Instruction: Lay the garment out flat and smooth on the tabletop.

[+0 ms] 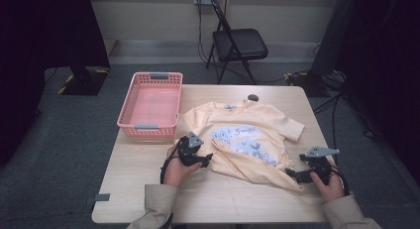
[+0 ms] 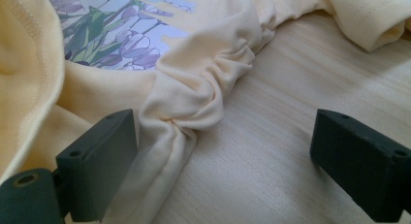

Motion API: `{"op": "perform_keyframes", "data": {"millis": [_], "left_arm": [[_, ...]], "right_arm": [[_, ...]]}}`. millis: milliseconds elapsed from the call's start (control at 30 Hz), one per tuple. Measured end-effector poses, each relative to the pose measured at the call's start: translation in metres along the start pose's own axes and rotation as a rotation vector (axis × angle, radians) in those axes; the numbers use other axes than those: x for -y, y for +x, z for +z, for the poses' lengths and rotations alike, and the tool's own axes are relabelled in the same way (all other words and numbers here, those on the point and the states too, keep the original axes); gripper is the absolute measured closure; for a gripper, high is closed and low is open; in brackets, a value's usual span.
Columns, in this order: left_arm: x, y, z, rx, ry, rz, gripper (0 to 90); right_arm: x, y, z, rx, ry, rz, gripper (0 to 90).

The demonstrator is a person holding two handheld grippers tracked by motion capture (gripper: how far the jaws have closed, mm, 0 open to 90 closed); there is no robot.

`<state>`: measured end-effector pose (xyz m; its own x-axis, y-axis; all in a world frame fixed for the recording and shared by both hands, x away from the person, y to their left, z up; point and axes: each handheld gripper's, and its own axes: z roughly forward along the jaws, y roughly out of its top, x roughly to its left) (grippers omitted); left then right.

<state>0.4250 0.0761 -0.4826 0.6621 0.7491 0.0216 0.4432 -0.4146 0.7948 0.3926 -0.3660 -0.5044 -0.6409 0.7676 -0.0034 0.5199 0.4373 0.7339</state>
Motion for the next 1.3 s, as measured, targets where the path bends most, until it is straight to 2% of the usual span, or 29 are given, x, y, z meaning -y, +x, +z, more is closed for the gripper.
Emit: {"op": "perform_keyframes", "data": {"millis": [33, 200, 300, 333, 433, 600, 800, 933, 1067, 1133, 1167, 1233, 1300], "left_arm": [[-0.004, 0.001, 0.003, -0.003, -0.004, -0.015, 30.3], [-0.011, 0.005, 0.018, -0.022, 0.024, -0.010, 30.4], [-0.013, 0.003, 0.029, -0.051, 0.056, 0.024, 31.1], [-0.015, 0.002, 0.033, -0.045, 0.056, 0.024, 31.1], [-0.021, 0.000, 0.043, -0.019, 0.018, -0.021, 31.5], [-0.031, -0.003, 0.054, 0.008, -0.017, -0.050, 31.4], [-0.038, -0.008, 0.067, 0.032, -0.019, -0.058, 32.8], [-0.041, -0.011, 0.075, 0.033, -0.016, -0.046, 36.3], [-0.042, -0.013, 0.082, 0.033, -0.007, -0.040, 45.0], [-0.043, -0.015, 0.084, 0.042, 0.021, -0.031, 56.8], [-0.043, -0.016, 0.085, 0.038, 0.023, -0.015, 57.6], [-0.045, -0.019, 0.084, 0.035, 0.033, 0.007, 68.7], [-0.048, -0.022, 0.081, 0.029, 0.037, 0.024, 75.9]], "right_arm": [[0.000, 0.000, 0.000, 0.000, 0.000, 0.000, 8.5], [0.000, 0.000, 0.000, 0.001, 0.000, 0.001, 8.5], [0.000, 0.000, 0.000, 0.001, 0.000, 0.001, 8.5], [0.000, 0.000, 0.000, 0.001, 0.000, 0.001, 8.5], [0.000, 0.000, 0.000, 0.001, 0.000, 0.001, 8.5], [0.000, 0.000, 0.000, 0.001, 0.000, 0.001, 8.5], [0.000, 0.000, 0.000, 0.001, 0.000, 0.001, 8.5], [0.000, 0.000, 0.000, 0.001, 0.000, 0.001, 8.5], [0.000, 0.000, 0.000, 0.001, 0.000, 0.001, 8.5], [0.000, 0.000, 0.000, 0.001, 0.000, 0.001, 8.5], [0.000, 0.000, 0.000, 0.001, 0.000, 0.001, 8.5], [0.000, 0.000, 0.000, 0.000, 0.000, 0.001, 8.5], [0.000, 0.000, 0.000, 0.000, 0.000, 0.000, 8.5]]}}
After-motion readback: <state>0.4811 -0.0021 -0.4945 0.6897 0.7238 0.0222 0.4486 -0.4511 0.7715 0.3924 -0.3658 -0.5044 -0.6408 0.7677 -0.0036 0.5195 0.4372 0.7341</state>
